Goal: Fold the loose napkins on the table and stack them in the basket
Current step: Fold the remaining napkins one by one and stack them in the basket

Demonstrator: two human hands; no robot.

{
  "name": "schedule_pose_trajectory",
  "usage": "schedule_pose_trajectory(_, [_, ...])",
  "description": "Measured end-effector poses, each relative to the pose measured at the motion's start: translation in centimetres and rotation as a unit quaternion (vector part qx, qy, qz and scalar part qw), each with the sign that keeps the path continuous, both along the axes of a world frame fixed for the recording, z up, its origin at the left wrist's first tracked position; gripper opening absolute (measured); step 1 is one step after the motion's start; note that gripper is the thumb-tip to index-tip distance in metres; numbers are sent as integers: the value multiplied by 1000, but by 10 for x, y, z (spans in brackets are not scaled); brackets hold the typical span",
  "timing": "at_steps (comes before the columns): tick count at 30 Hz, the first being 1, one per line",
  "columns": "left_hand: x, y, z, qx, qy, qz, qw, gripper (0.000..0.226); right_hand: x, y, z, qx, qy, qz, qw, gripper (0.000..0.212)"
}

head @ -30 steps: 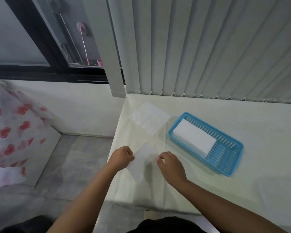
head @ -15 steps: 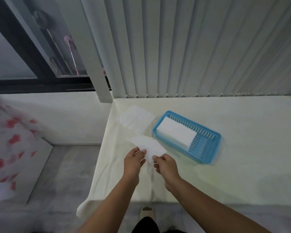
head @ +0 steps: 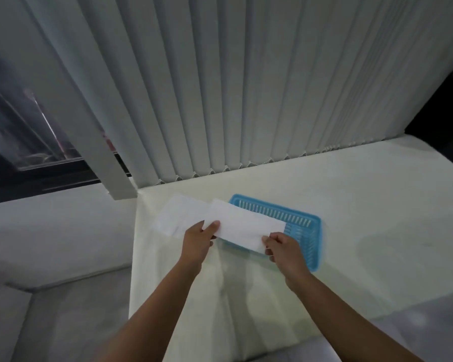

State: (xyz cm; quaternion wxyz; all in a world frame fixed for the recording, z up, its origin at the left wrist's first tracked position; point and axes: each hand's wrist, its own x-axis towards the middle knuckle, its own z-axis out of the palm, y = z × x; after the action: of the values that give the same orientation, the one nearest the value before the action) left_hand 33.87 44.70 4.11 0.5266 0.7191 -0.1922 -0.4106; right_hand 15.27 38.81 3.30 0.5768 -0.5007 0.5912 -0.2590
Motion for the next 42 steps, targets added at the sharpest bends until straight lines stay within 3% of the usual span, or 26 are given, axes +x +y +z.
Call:
schedule_pose_trajectory(3, [2,-29,-5,33,-89,-80,992,25,-8,-18,-1,-1,-7,-77,997,7])
schedule_pose_trajectory(10, [20,-71,-33,85,-213,-177,957,25,-24,-39,-22,2,64,-146,987,19])
schedule_pose_trajectory(15, [39,-76,-64,137,-377,-243,883,35,-23,-37,-39,4,93,-152,984,20])
schedule_pose_trajectory(18, [40,-75,-72,152,-432,-263,849,38,-21,-40,-43,-1,98,-150,984,19])
schedule_pose_trajectory(42, [28,-71,-59,194,-453,-300,817,41,-7,-46,-48,-16,114,-156,981,6])
